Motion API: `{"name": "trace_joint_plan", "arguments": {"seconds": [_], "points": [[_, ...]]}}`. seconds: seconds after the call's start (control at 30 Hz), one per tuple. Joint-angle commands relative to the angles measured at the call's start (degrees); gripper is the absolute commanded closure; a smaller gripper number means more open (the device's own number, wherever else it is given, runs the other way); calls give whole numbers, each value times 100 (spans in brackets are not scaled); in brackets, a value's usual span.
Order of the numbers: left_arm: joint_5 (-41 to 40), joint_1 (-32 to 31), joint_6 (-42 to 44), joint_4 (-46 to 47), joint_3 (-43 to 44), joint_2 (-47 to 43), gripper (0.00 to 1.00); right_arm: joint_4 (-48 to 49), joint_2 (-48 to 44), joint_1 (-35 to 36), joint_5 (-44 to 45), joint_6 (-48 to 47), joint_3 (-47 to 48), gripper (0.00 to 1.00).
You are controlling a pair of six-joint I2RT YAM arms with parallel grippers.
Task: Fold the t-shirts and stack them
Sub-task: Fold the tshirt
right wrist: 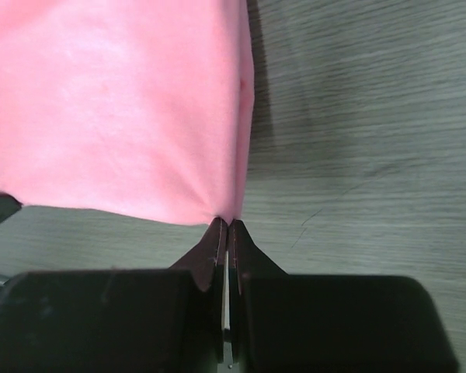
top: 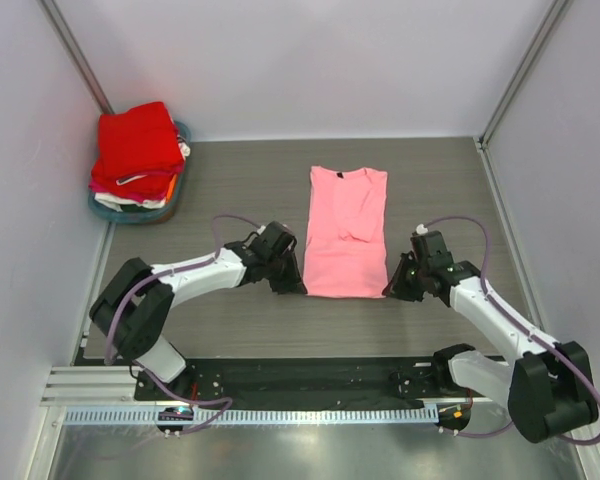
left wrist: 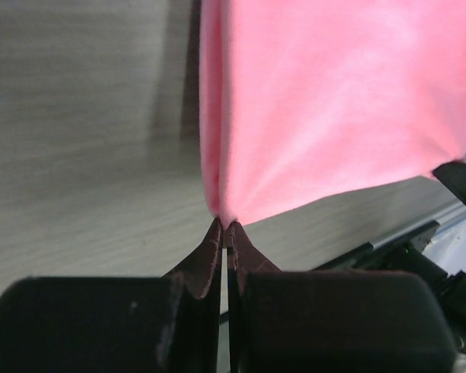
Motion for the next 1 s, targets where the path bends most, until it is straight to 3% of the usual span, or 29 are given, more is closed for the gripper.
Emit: {"name": "trace_joint_plan", "arguments": {"seconds": [0.0,0.17,0.43,0.73,0.97], "points": [[-26,-127,-161,-162,-127,-658,100,-438,-438,23,-186,178,172,99],[87,-180,-214,-433,-101,-1125,100,-869,-912,31,-125,187,514,99],[70,-180,-170,-777,207,-1460,100,-1300,-948,23,104,55,1200,99],[193,-206,-337,-478,-189,-1407,100,-1362,-826,23,130,38,1104,99],[-70,83,110,-1092,872,-1188,100,-1362,-230,22,831,-129,2138,99]]}}
